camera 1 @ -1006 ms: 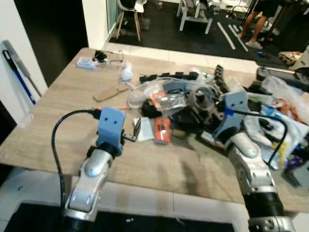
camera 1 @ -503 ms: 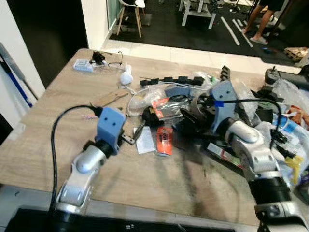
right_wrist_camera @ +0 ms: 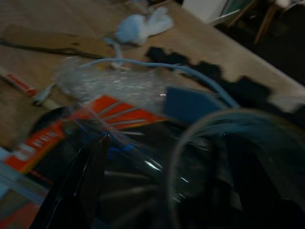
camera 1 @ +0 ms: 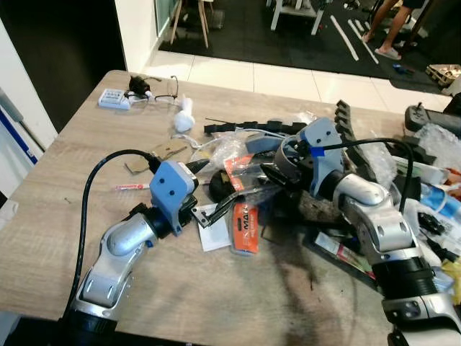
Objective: Picking trash to rubbish bin
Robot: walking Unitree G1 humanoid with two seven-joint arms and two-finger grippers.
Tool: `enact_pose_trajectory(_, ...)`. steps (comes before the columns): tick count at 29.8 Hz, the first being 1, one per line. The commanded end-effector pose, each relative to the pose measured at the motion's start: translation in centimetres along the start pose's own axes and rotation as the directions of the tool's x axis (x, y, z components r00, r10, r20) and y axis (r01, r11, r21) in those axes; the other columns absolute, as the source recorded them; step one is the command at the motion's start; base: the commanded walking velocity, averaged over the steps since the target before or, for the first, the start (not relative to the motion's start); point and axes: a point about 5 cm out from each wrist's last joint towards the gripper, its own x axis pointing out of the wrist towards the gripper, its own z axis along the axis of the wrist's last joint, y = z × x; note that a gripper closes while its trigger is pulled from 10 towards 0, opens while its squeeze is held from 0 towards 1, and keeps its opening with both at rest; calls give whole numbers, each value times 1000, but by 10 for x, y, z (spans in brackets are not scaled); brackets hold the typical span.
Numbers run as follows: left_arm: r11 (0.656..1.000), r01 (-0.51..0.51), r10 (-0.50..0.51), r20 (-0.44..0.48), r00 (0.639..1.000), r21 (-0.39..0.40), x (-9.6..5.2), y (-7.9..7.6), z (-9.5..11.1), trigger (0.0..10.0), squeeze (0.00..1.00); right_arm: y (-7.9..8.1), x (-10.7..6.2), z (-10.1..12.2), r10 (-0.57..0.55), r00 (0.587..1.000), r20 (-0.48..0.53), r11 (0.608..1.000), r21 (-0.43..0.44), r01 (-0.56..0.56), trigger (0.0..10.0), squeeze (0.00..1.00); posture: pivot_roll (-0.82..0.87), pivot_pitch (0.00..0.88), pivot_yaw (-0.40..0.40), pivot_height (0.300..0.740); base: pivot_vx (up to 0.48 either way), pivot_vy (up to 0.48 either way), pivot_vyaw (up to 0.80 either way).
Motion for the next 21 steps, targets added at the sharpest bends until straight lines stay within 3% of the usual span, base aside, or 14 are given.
enact_pose_trajectory(1,999,41,-41,2,999,2,-4,-4,0,10000,0,3,-2,-3,13,1000,-26,1000,3,-13,10000,0,-35,153,-83,740,0,0,0)
enact_pose_trajectory(12,974,223,-222,32,975,-34,-5,-20,9,10000,0,4,-3,-9,36,993,-108,999,-2,-37,10000,0,-38,154,-92,740,0,0,0)
enact_pose_trajectory(21,960,279,-278,35,960,-13,-3,-26,14,10000,0,3,-6,-14,25,986,-167,1000,1,-25,10000,0,-36,148,-93,740,0,0,0)
